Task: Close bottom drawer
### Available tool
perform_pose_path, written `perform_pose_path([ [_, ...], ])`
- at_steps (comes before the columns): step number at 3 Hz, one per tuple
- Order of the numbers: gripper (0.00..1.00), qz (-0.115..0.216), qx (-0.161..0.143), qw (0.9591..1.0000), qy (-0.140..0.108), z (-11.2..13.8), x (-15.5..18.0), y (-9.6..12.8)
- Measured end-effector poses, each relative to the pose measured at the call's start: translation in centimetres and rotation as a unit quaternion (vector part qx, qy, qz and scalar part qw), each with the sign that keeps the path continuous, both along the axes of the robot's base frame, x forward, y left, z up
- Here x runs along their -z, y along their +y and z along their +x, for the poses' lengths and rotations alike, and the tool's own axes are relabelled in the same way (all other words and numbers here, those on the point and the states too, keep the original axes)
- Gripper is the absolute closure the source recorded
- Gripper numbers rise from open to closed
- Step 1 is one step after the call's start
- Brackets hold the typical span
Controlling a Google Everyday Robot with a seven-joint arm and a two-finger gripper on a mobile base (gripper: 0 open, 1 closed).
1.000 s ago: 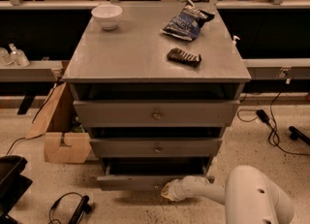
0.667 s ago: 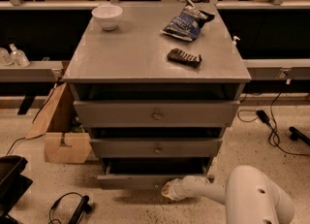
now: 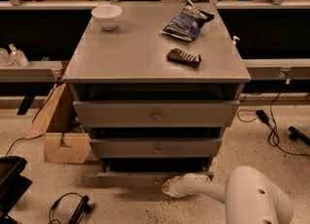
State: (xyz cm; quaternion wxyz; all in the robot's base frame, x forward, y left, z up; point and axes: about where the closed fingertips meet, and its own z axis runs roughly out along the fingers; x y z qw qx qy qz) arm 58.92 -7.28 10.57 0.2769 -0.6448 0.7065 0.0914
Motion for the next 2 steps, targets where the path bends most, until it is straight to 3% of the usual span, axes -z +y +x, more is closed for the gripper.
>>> perform_pose_path([
  [1,1.00,-0.004,-0.004,0.9998,-0.017,2.15,-0.24,-0.55],
  [2,1.00,-0.004,-0.004,0.9998,-0.017,2.15,-0.24,-0.55],
])
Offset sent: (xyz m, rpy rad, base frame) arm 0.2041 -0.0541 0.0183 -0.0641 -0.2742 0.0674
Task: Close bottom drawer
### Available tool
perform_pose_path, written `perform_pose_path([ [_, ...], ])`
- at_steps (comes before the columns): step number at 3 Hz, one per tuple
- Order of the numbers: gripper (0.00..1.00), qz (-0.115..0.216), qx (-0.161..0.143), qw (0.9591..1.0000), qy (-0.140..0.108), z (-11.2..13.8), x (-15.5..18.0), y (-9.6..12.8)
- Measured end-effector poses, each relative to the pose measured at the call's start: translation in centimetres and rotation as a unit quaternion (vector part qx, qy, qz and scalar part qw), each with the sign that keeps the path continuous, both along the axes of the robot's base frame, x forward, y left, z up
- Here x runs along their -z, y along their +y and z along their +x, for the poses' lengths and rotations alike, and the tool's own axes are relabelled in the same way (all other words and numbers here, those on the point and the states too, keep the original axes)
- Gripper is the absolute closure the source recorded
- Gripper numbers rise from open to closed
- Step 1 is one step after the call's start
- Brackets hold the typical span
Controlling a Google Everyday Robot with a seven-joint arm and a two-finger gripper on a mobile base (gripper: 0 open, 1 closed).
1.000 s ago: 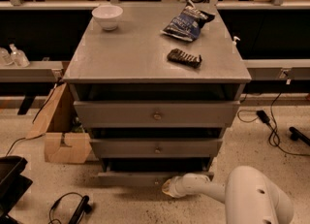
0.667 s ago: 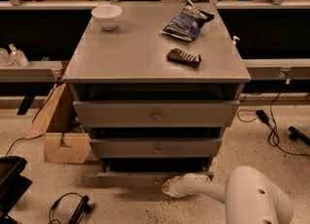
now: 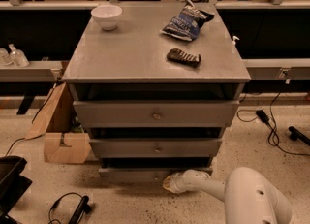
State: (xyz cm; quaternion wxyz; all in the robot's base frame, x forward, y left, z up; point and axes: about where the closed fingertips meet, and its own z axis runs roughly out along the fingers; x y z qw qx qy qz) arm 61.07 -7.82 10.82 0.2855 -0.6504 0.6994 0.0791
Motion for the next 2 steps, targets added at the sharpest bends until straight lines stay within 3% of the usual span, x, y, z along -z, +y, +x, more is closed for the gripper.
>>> perform_pose_path([
  [1,1.00,-0.005,-0.005,0.9998,-0.021,2.61,-0.35,-0.65],
  [2,1.00,-0.005,-0.005,0.9998,-0.021,2.61,-0.35,-0.65],
])
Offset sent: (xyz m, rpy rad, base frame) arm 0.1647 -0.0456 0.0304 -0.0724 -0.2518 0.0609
